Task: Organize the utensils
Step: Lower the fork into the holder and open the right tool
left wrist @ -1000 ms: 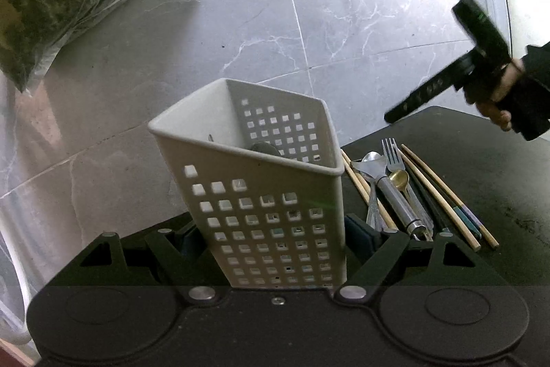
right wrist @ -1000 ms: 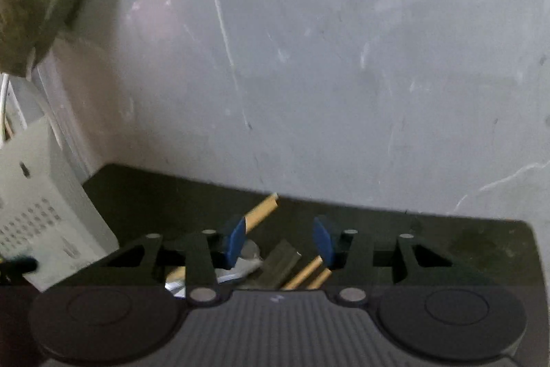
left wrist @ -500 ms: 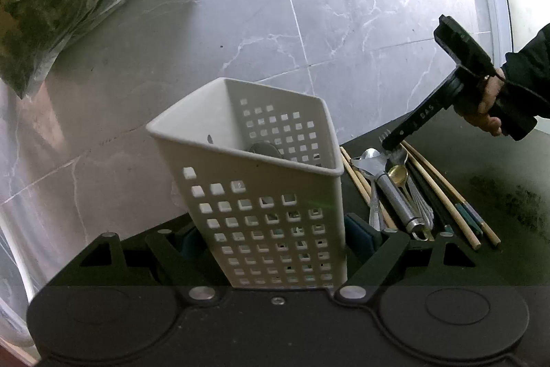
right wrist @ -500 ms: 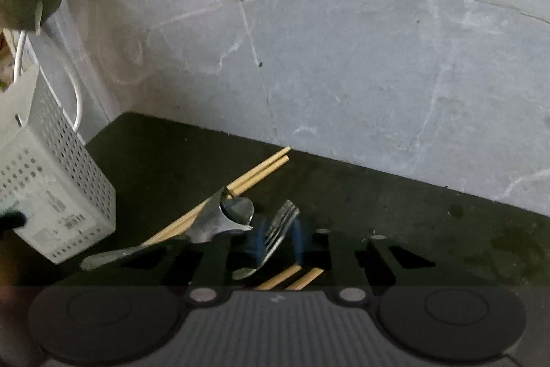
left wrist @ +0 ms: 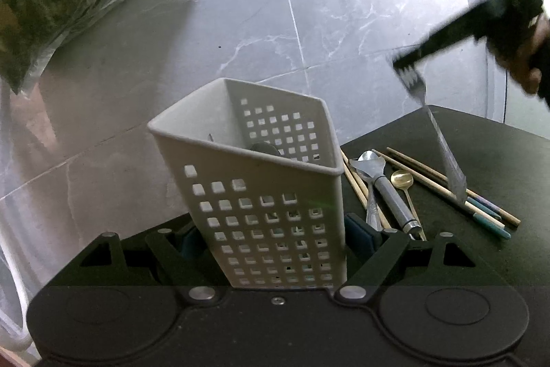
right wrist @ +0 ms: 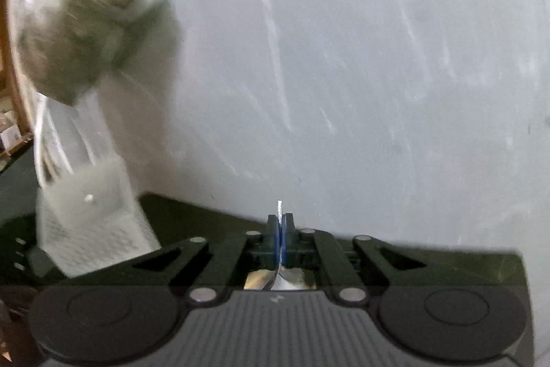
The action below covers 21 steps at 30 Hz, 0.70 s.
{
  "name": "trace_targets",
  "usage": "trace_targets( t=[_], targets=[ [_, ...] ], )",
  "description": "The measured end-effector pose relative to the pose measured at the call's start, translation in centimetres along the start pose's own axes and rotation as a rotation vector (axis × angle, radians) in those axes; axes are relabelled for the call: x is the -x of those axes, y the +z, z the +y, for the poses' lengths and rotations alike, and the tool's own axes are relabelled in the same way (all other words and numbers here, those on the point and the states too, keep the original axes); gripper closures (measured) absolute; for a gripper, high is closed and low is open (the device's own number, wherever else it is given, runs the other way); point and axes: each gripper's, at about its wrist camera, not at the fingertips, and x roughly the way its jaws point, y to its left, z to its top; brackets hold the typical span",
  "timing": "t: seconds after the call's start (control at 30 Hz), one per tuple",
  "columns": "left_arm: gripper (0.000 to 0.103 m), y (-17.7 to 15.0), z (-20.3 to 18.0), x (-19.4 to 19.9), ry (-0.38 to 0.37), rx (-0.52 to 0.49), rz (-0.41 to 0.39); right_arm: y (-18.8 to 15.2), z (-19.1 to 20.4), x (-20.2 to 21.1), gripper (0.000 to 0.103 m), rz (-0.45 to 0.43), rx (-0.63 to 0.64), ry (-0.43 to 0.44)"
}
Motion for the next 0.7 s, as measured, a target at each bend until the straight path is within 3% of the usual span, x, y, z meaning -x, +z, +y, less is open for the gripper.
trace_targets(
  t=[0.17,0.3,0.43,0.53,0.7],
  targets=[
    [0.020,-0.3,0.4,0.2,-0.019,-0.010,-0.010,3.9,4.3,3.6,0.102,-0.135,0.067,-0.027],
    [0.020,-0.4,0.7,0.3,-0.031,-0.014,-0.015,7.6,9.1,6.1,0.102,-0.344,0.130,-0.020],
    [0.020,-0.5,0.9,0.4,-0.038,-0.016,-0.019,9.1,13.8,5.3,0.102,-0.484,0.224,-0.017],
    [0.020,-0.6,1.0,0.5,-0.042,-0.012,-0.021,7.9,16.0,3.1,0.102,-0.458,0.305,-0.020],
    [0.020,-0.6,1.0,0.5,-0.040,-0.003,-0.023,4.9,17.4,0.1,0.102,-0.328,0.360,0.007]
  ],
)
